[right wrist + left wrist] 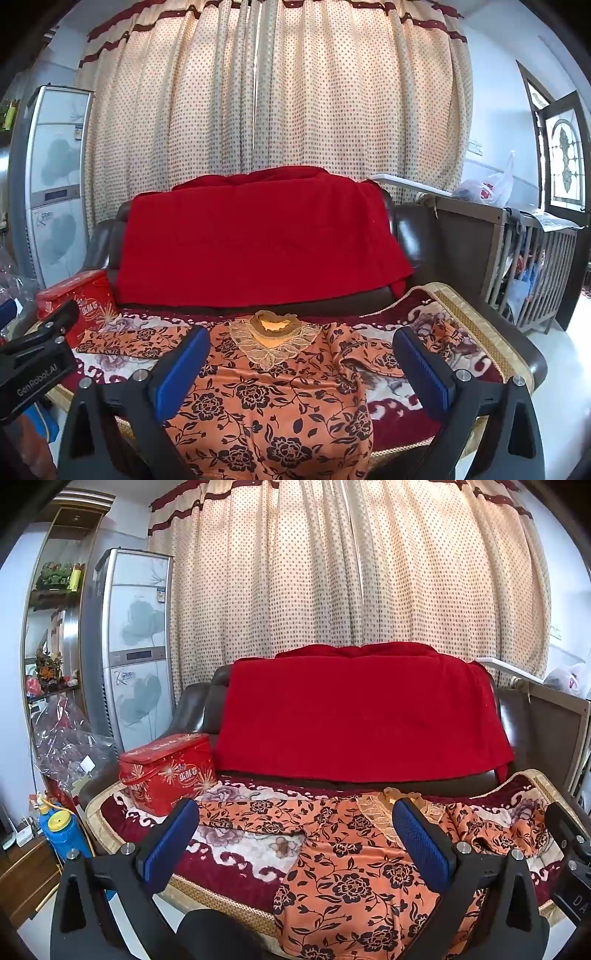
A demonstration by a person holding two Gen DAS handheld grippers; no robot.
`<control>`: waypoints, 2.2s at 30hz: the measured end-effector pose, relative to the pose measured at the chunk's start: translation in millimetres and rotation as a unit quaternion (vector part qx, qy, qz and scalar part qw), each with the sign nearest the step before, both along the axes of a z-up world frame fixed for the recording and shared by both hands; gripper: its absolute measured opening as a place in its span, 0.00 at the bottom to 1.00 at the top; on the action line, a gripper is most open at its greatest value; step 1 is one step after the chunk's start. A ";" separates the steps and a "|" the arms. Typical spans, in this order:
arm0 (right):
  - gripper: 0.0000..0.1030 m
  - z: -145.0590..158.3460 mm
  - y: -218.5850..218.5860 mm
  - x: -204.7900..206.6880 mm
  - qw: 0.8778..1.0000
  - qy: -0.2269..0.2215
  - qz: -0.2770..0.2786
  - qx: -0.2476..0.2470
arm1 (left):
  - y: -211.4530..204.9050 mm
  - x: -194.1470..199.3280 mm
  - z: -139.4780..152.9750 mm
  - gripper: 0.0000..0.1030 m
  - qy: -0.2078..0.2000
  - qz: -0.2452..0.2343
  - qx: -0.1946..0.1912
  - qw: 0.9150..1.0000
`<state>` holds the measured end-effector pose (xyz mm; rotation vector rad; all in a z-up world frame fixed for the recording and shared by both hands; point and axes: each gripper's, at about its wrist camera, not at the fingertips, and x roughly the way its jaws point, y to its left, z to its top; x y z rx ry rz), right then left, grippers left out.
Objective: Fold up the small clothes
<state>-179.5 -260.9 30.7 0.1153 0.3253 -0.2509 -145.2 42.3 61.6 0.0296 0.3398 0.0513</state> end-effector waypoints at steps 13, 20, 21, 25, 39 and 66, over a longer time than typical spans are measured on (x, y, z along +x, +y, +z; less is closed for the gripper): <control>0.98 -1.7 8.0 -6.1 1.000 0.000 0.000 0.001 | 6.6 -0.1 -3.7 1.00 0.000 0.007 -0.003 1.000; 0.98 -4.6 11.6 -0.6 1.000 0.006 0.008 0.002 | 7.2 -0.7 -6.5 1.00 0.000 0.008 -0.001 1.000; 0.98 -5.1 11.8 -0.8 1.000 0.007 0.008 0.002 | 6.5 -0.6 -7.1 1.00 0.001 0.007 0.000 1.000; 0.98 -7.3 10.4 0.1 1.000 -0.001 0.006 0.001 | 5.5 0.2 -9.4 1.00 0.003 0.005 0.003 1.000; 0.98 -13.9 10.4 9.7 1.000 0.029 0.012 0.002 | 4.9 0.4 -14.9 1.00 0.009 0.003 0.005 1.000; 0.98 -87.5 -84.3 99.2 0.994 0.066 0.028 0.078 | -42.1 154.6 -91.0 1.00 0.140 -0.056 0.016 0.988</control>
